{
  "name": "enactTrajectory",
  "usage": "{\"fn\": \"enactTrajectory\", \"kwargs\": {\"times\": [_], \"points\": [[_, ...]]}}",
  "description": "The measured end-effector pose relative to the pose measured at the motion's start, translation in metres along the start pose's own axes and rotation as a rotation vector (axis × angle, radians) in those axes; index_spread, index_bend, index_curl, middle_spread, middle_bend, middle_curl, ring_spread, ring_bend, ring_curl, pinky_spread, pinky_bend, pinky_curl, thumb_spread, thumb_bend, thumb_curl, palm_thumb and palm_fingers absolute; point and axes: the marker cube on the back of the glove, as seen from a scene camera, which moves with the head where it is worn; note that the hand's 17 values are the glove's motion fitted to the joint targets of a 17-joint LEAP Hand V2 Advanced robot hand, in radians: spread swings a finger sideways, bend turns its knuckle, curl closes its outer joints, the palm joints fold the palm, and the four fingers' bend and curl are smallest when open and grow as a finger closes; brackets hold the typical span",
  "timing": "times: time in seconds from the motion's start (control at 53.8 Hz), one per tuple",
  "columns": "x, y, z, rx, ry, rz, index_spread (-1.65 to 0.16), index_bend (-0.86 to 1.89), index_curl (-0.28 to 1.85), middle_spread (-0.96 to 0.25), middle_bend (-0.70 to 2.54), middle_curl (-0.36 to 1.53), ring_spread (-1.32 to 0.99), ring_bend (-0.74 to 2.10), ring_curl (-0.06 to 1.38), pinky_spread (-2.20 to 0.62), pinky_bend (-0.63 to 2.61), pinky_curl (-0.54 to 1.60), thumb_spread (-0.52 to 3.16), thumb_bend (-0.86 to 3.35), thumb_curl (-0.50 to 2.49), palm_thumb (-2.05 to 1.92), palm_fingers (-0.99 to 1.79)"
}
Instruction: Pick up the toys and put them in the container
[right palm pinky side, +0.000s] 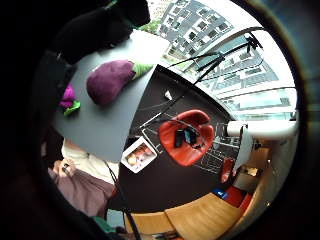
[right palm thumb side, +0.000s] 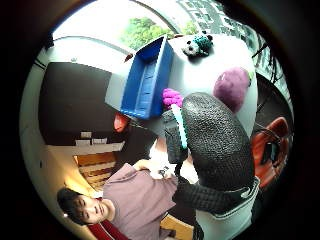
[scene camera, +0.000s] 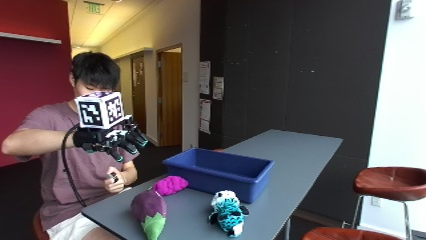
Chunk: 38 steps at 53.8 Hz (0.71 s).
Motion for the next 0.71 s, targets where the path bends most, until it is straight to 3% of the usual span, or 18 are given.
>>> {"fn": "enactTrajectory", "kwargs": {"times": [0.13,0.279,0.576,0.706], "points": [[-0.003,-0.011,0.005,-0.034,0.039,0.019,-0.13,0.14,0.08,-0.01,0.13,0.04,-0.01,0.27,0.07,0.02,0.72,0.21,0.92,-0.02,0.02,-0.04,-0.01],[-0.006,-0.023,0.010,-0.084,0.067,-0.025,-0.17,0.15,0.13,-0.01,0.16,0.09,-0.01,0.32,0.11,0.03,0.77,0.25,1.23,-0.03,0.05,-0.05,-0.06],[0.008,-0.058,0.045,-0.210,0.133,-0.023,-0.21,0.10,0.17,-0.01,0.17,0.18,-0.01,0.38,0.17,0.02,0.72,0.27,1.35,-0.02,0.13,-0.02,-0.17],[0.027,-0.084,0.098,-0.372,0.124,0.033,-0.23,0.08,0.16,-0.03,0.12,0.18,0.00,0.34,0.18,0.03,0.82,0.30,1.33,0.00,0.18,0.02,-0.21]]}}
